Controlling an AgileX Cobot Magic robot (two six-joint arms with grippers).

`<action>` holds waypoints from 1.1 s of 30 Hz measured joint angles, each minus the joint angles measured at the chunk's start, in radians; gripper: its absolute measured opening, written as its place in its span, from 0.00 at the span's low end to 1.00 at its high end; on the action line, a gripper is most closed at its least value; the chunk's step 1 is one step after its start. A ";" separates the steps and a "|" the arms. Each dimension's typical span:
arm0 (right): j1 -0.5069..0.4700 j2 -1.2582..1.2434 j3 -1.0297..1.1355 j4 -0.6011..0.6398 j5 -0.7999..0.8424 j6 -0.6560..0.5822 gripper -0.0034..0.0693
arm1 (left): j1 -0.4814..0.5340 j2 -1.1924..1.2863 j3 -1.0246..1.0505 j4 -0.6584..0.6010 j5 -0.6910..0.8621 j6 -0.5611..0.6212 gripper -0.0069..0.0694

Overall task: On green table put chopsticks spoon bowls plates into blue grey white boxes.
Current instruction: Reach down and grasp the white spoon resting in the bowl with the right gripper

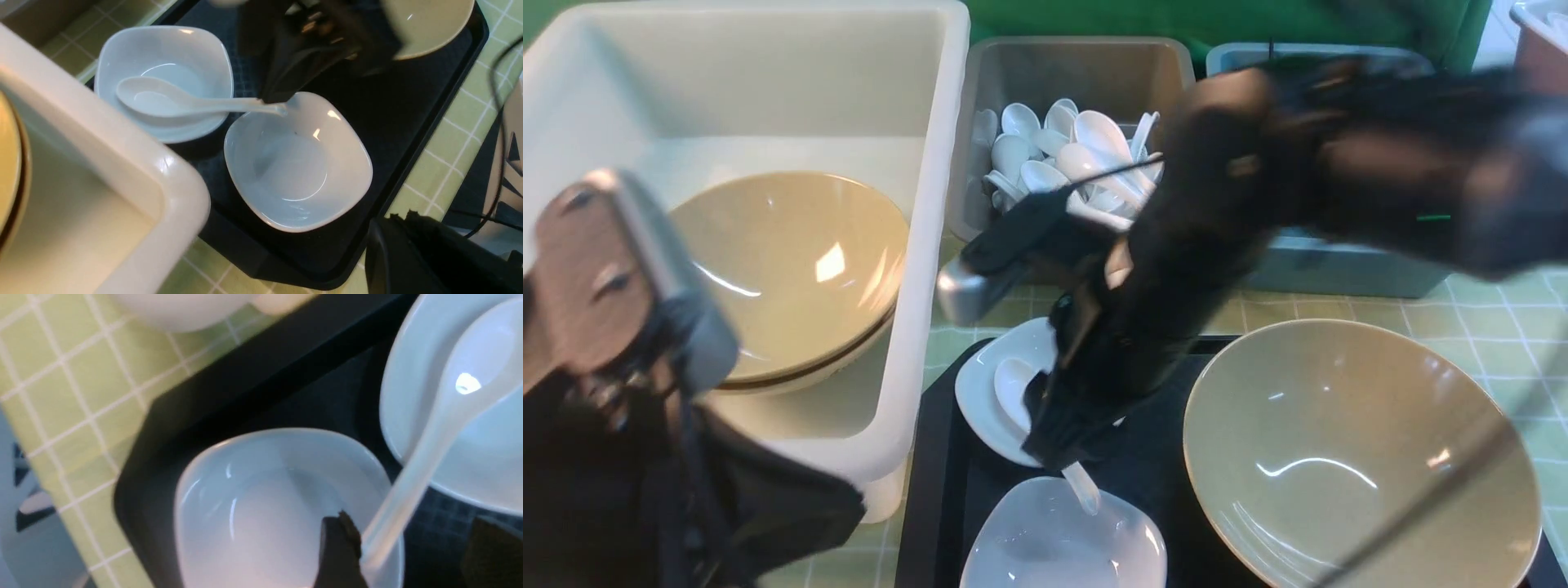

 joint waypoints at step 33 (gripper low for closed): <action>-0.131 0.111 -0.254 -0.006 0.188 0.100 0.23 | 0.000 -0.046 0.026 -0.008 -0.014 -0.005 0.09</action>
